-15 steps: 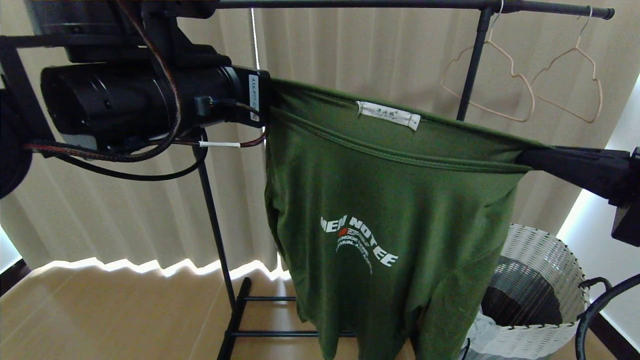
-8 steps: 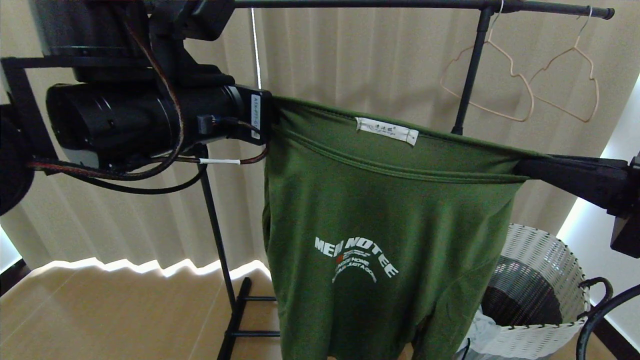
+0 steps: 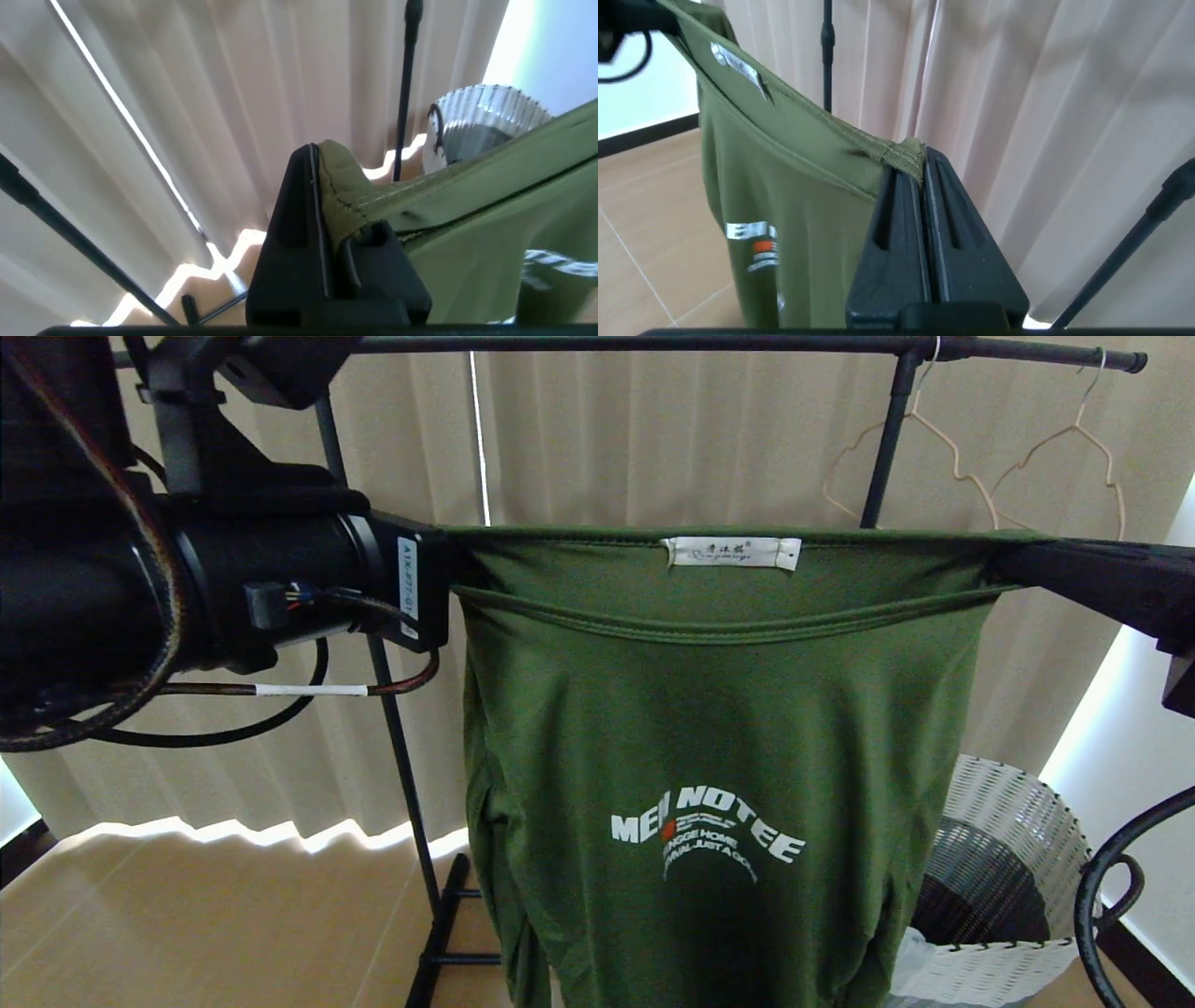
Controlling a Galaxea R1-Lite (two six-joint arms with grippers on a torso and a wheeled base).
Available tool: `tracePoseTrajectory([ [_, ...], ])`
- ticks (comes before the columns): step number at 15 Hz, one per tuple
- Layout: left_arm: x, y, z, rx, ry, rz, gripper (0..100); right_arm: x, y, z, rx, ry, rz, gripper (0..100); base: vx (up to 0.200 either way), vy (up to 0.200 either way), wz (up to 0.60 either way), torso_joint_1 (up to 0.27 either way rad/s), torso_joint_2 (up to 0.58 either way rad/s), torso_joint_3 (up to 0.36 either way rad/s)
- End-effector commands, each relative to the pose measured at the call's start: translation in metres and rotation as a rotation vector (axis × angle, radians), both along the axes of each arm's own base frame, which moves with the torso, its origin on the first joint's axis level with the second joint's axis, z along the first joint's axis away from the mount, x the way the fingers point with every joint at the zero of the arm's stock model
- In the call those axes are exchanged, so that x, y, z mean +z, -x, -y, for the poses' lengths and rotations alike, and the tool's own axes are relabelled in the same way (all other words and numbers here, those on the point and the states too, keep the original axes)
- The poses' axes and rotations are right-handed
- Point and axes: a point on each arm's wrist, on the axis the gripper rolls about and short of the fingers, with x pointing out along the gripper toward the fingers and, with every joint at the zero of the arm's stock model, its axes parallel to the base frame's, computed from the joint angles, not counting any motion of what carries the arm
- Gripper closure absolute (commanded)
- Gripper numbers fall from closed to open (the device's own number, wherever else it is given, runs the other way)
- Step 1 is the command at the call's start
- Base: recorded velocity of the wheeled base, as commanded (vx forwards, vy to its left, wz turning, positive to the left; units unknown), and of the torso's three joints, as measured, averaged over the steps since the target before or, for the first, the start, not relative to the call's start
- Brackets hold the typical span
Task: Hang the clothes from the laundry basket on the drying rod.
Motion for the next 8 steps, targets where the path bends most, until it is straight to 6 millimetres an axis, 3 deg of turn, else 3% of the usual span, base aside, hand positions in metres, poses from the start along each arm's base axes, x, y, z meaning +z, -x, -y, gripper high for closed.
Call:
tracePoseTrajectory([
  [1, 0.0054, 0.0071, -0.0034, -0.006, 0.018, 0.016, 100, -0.0049, -0.0057, -0.0031, 0.002, 0.012, -0.023, 100, 0.000, 0.000, 0.00, 0.000, 0.00, 0.000],
  [8, 0.0038, 0.0075, -0.0033, -0.007, 0.016, 0.014, 100, -0.0106, -0.0039, -0.0008, -0.008, 0.020, -0.040, 100, 0.000, 0.000, 0.00, 0.000, 0.00, 0.000],
])
